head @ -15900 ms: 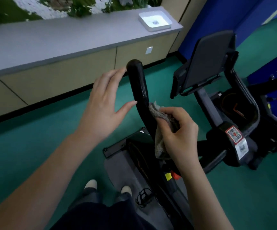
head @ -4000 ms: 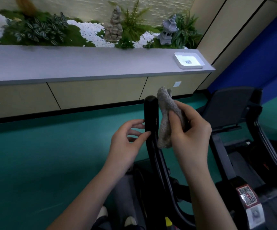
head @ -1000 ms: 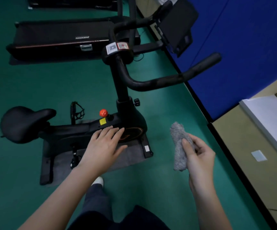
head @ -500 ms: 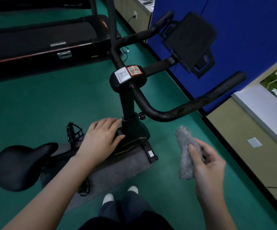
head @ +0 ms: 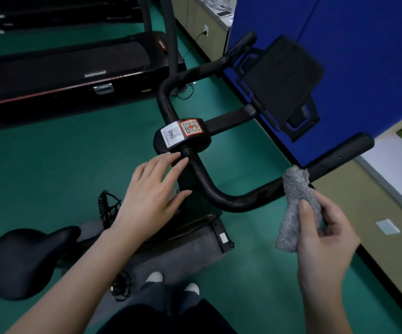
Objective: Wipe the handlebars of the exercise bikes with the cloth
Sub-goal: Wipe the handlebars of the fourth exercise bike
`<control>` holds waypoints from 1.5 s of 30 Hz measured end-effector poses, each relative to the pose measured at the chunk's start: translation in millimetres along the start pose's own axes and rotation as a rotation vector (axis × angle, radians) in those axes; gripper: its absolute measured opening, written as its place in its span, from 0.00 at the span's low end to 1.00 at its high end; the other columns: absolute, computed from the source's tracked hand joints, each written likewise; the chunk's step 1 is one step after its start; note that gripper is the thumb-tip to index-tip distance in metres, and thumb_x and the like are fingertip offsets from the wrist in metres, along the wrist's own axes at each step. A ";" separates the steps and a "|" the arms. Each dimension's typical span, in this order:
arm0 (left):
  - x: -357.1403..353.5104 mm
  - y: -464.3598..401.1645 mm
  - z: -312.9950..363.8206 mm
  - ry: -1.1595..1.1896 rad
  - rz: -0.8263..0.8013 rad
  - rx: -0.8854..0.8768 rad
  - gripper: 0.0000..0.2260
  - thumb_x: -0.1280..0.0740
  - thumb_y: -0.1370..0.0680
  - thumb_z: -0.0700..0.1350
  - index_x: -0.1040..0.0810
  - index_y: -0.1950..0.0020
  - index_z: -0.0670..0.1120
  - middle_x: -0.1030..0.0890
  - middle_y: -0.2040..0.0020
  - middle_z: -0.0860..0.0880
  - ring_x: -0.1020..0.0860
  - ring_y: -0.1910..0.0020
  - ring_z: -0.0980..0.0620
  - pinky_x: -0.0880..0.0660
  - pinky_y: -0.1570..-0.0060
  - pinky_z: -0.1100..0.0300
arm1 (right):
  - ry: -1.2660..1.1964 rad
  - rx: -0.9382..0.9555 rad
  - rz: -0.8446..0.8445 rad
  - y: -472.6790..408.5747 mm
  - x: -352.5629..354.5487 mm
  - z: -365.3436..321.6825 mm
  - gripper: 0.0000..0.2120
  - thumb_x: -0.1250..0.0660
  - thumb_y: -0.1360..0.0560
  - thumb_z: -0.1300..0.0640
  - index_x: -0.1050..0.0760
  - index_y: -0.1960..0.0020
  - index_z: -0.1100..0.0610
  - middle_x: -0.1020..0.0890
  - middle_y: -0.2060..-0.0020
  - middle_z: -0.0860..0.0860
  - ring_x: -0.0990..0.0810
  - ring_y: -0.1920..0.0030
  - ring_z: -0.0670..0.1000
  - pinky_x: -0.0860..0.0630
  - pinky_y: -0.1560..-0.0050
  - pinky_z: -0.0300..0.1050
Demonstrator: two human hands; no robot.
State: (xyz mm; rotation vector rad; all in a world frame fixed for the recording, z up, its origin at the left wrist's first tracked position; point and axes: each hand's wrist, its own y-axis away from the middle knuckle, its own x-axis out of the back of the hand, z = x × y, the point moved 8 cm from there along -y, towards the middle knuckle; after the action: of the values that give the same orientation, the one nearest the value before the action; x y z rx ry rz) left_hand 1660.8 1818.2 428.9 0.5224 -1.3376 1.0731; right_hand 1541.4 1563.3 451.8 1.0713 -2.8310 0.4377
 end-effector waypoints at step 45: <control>-15.6 -77.5 -58.5 0.387 -0.032 -0.475 0.30 0.23 0.34 0.49 0.26 0.35 0.43 0.28 0.33 0.45 0.34 0.32 0.46 0.41 0.37 0.52 | 0.755 0.017 0.243 50.8 -162.8 -45.0 0.10 0.30 0.33 0.72 0.17 0.52 0.65 0.17 0.57 0.57 0.21 0.58 0.50 0.33 0.49 0.22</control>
State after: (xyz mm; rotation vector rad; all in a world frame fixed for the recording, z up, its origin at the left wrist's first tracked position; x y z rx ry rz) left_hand 1758.6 1826.1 421.7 -0.0195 -1.1777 0.7444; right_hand 1629.2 1716.3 454.0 0.4152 -2.2653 0.7040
